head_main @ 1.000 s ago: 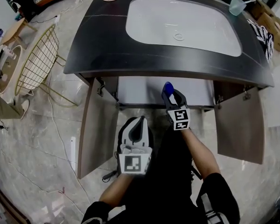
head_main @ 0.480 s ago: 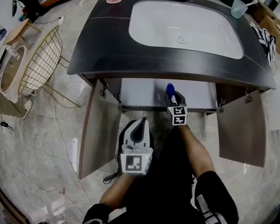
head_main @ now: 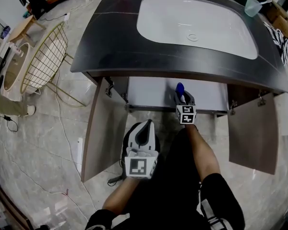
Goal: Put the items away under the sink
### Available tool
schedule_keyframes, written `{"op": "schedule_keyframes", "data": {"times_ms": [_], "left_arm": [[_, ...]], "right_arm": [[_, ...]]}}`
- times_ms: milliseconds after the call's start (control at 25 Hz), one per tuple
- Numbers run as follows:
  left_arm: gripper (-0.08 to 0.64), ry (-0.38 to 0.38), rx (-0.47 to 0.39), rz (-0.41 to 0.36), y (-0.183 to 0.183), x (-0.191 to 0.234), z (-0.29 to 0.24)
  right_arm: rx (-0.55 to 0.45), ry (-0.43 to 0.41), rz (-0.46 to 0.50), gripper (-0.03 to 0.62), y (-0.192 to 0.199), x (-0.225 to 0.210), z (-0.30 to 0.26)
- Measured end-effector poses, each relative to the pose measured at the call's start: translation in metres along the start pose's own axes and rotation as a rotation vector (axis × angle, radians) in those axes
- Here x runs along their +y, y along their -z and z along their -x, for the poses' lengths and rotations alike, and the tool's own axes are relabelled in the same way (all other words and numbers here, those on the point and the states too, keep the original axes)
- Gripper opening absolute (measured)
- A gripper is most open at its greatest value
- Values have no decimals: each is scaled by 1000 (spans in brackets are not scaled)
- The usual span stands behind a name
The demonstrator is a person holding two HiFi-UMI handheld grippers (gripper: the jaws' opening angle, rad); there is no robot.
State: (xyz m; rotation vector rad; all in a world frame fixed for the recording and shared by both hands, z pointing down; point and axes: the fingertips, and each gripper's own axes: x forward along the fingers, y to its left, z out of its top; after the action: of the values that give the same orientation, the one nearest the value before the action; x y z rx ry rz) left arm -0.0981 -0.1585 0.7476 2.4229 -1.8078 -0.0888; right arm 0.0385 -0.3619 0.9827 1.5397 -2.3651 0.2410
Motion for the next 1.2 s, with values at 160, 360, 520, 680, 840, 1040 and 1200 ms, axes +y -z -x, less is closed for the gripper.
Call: {"op": "schedule_keyframes", "data": {"times_ms": [160,360,520,680,840,1040,1200], "left_arm": [[15,3,7,0,2,0,1],[15,16,9,1,4,-4,2],[15,16,12,9,5,-3,1],[15,20,2,19,5,-3,-1],[15,27,5,23,5,-6,-2],[15,35,1,23,5,-8,-5],[15,27,1,33,4,-8,-7]], "right_arm": [[22,-7,6,141,8,0,-7],[33,-3,-8,141,16,0,-9],[53,-2,-6,141,17,0,-8],[66,-7,23,142,22,5,-1],[68,-4,25,143,24,4,4],[65,-1,19,144,26,5,6],[60,-4,17,146,25,6,7]]}}
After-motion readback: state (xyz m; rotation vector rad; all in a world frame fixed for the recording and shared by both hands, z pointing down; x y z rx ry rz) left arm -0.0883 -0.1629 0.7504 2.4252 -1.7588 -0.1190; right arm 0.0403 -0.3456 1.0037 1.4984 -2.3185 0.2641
